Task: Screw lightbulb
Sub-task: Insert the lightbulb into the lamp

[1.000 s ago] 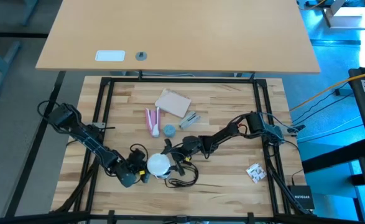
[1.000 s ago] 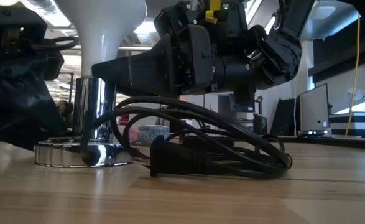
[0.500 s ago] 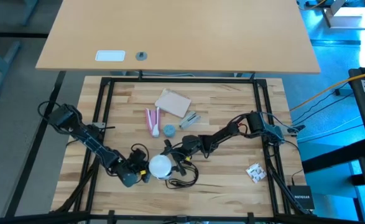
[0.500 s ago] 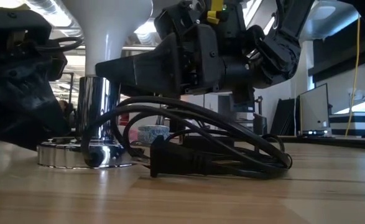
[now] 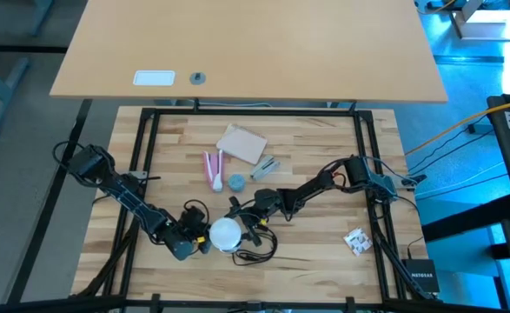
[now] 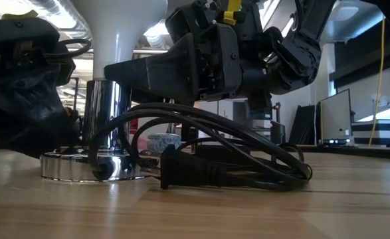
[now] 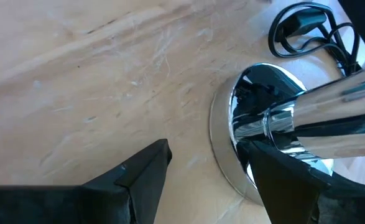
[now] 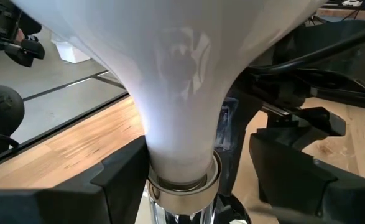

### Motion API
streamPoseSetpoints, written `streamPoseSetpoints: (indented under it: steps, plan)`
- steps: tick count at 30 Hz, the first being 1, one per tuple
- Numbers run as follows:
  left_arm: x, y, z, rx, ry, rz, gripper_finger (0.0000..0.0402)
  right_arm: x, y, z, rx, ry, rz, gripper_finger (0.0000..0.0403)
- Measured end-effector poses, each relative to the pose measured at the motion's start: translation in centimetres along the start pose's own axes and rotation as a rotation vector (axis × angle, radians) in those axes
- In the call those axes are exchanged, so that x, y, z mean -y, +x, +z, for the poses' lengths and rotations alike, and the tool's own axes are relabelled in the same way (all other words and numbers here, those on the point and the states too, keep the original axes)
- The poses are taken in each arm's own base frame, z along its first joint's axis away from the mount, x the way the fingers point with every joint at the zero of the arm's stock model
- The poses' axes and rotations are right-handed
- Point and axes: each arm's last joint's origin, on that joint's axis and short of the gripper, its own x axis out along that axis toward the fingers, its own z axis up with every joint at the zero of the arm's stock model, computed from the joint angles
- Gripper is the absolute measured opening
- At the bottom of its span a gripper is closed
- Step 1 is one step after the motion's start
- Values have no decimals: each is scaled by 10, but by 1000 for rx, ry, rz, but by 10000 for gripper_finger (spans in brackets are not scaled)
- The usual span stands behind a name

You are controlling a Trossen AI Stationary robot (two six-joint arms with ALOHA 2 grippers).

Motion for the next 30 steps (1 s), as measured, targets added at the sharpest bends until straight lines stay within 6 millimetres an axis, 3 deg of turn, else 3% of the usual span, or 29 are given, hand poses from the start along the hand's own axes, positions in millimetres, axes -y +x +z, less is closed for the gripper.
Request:
streamPoseSetpoints:
  steps: [12, 22, 30]
  plan:
    - [5, -3, 2, 3, 25, -54, 221, 3, 0, -1, -9, 59, -100, 280]
    - [7, -5, 0, -1, 33, -74, 221, 1, 0, -1, -7, 80, -38, 280]
    - [12, -12, -10, -49, -59, -140, 221, 4, -1, -1, -7, 81, -63, 280]
